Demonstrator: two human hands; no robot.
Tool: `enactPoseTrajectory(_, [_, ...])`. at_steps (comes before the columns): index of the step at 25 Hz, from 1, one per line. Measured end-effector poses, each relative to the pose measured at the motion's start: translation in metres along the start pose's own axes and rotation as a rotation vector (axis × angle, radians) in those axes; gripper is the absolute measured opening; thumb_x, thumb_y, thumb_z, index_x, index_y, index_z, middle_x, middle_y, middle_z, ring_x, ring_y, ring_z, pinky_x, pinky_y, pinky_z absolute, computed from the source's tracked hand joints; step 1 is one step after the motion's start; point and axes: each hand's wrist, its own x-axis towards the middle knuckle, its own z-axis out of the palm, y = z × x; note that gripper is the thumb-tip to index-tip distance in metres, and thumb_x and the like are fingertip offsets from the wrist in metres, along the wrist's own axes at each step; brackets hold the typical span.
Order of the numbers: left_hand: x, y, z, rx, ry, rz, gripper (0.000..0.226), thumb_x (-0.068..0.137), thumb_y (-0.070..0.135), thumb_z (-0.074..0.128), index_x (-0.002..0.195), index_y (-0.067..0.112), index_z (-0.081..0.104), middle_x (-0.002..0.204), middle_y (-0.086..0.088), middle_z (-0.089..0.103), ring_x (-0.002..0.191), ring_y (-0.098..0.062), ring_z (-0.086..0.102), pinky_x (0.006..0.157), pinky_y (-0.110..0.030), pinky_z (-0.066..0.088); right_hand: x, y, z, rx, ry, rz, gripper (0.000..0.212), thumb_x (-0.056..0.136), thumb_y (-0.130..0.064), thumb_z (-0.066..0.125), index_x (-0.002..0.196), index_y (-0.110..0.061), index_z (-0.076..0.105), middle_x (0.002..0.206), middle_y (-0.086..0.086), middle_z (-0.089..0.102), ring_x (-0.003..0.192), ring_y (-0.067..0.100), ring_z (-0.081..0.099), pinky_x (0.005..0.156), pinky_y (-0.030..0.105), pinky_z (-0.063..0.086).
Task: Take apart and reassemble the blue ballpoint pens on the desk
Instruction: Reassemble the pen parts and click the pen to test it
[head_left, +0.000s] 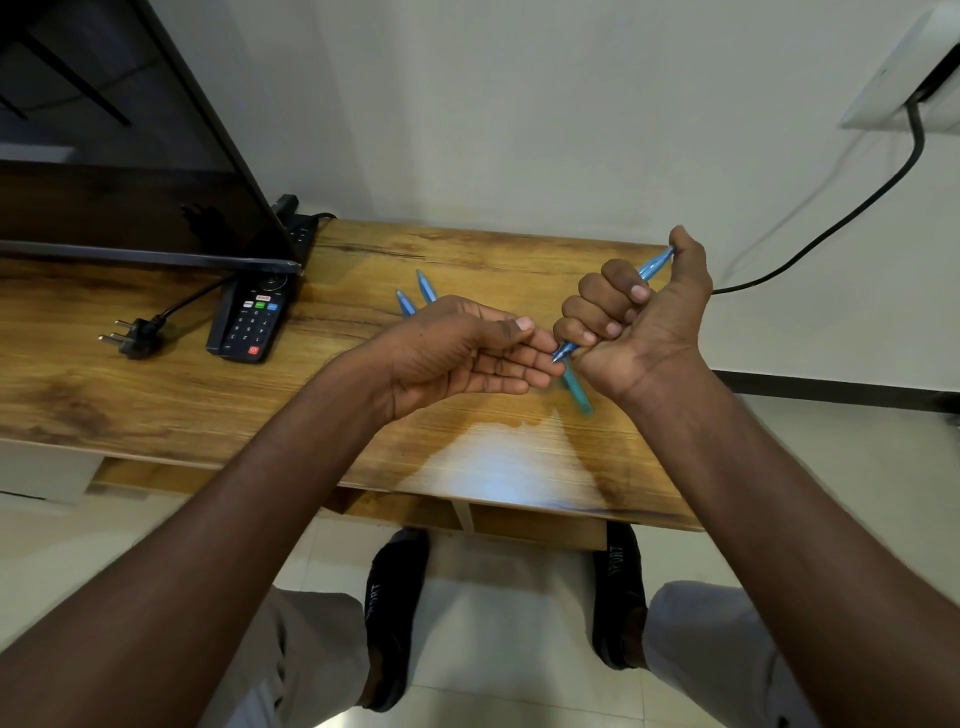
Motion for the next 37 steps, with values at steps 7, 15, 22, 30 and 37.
enactPoseTrajectory(7, [0.0004, 0.0002, 0.0001, -0.015, -0.013, 0.004, 0.033, 0.107, 0.018, 0.056, 0.126, -0.006, 0.07, 0.119, -0.024, 0.076, 0.107, -0.029, 0.077, 0.093, -0.033, 0.063, -0.0009, -0.0007, 0.0011, 0.001, 0.016, -0.052, 0.061, 0.093, -0.063, 0.04, 0.05, -0.022, 0.026, 0.046, -0.006, 0.014, 0.042, 0.014, 0.01, 0.05, 0.025, 0.013])
enactPoseTrajectory(15, [0.0006, -0.0004, -0.0008, -0.016, -0.02, 0.012, 0.033, 0.107, 0.017, 0.056, 0.127, -0.006, 0.07, 0.119, -0.024, 0.076, 0.113, -0.031, 0.075, 0.095, -0.034, 0.062, -0.0005, -0.0013, -0.0001, 0.016, 0.016, -0.037, 0.06, 0.093, -0.063, 0.04, 0.051, -0.022, 0.027, 0.047, -0.006, 0.015, 0.043, 0.014, 0.011, 0.051, 0.026, 0.012])
enactPoseTrajectory(22, [0.0019, -0.0015, -0.0003, -0.025, -0.016, 0.021, 0.033, 0.107, 0.017, 0.057, 0.127, -0.006, 0.069, 0.119, -0.025, 0.076, 0.118, -0.036, 0.072, 0.095, -0.035, 0.063, 0.0013, -0.0011, -0.0005, 0.046, 0.017, -0.046, 0.062, 0.094, -0.064, 0.039, 0.051, -0.022, 0.029, 0.046, -0.007, 0.015, 0.041, 0.013, 0.012, 0.049, 0.025, 0.014])
enactPoseTrajectory(30, [0.0029, -0.0024, -0.0003, -0.024, 0.004, 0.014, 0.031, 0.107, 0.016, 0.057, 0.125, -0.005, 0.071, 0.118, -0.024, 0.077, 0.111, -0.032, 0.076, 0.092, -0.034, 0.063, 0.0016, -0.0009, -0.0011, 0.015, -0.012, -0.015, 0.064, 0.094, -0.067, 0.04, 0.05, -0.021, 0.031, 0.047, -0.006, 0.018, 0.042, 0.013, 0.014, 0.05, 0.026, 0.015])
enactPoseTrajectory(37, [0.0028, -0.0025, -0.0004, -0.032, 0.02, 0.014, 0.031, 0.107, 0.016, 0.057, 0.126, -0.005, 0.07, 0.117, -0.024, 0.077, 0.109, -0.031, 0.077, 0.092, -0.033, 0.064, 0.0019, -0.0006, -0.0016, 0.02, -0.052, -0.018, 0.062, 0.094, -0.065, 0.04, 0.052, -0.02, 0.031, 0.048, -0.005, 0.019, 0.045, 0.013, 0.014, 0.053, 0.027, 0.016])
